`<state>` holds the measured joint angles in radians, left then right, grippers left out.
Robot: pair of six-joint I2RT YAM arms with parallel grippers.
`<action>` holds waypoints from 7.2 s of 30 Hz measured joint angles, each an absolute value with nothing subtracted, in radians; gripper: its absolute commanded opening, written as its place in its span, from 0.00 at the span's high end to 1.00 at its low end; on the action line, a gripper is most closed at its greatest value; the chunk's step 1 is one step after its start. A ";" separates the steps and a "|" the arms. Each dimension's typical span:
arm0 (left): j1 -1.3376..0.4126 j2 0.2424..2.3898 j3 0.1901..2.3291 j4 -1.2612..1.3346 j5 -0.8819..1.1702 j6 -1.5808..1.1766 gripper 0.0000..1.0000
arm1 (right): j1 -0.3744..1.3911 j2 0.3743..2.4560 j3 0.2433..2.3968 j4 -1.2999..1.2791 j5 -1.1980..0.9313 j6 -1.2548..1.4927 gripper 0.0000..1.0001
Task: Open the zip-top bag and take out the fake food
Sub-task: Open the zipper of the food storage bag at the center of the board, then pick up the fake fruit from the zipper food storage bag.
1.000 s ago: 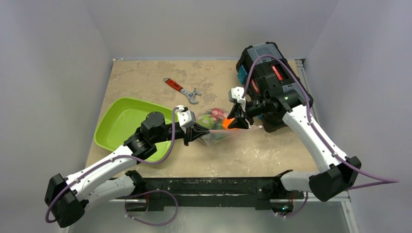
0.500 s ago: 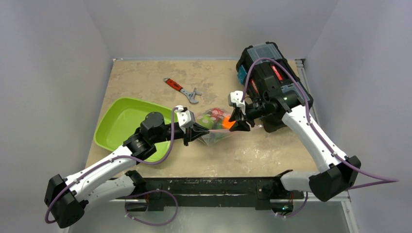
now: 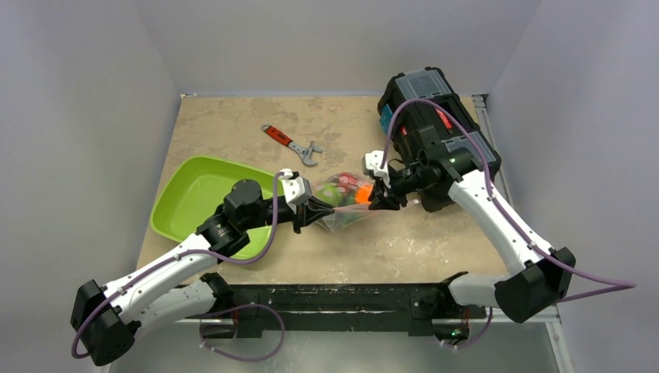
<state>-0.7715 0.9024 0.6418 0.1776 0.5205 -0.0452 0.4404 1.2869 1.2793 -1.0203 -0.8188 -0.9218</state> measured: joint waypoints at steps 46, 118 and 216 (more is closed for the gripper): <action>-0.768 0.542 0.641 -0.243 0.002 -0.530 0.09 | 0.503 1.579 1.596 -0.284 -0.182 -0.377 1.00; -0.889 1.561 0.604 0.662 -0.364 -0.827 0.27 | 0.558 1.397 0.966 0.002 -0.593 -0.046 1.00; -0.786 1.322 0.594 0.297 -0.115 -1.072 1.00 | 0.456 1.435 0.966 -0.157 -0.711 -0.331 1.00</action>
<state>-0.7856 1.3216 0.5941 0.2966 -0.1150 -1.0718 0.4557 1.4349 0.9665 -0.1566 -0.7109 -0.3305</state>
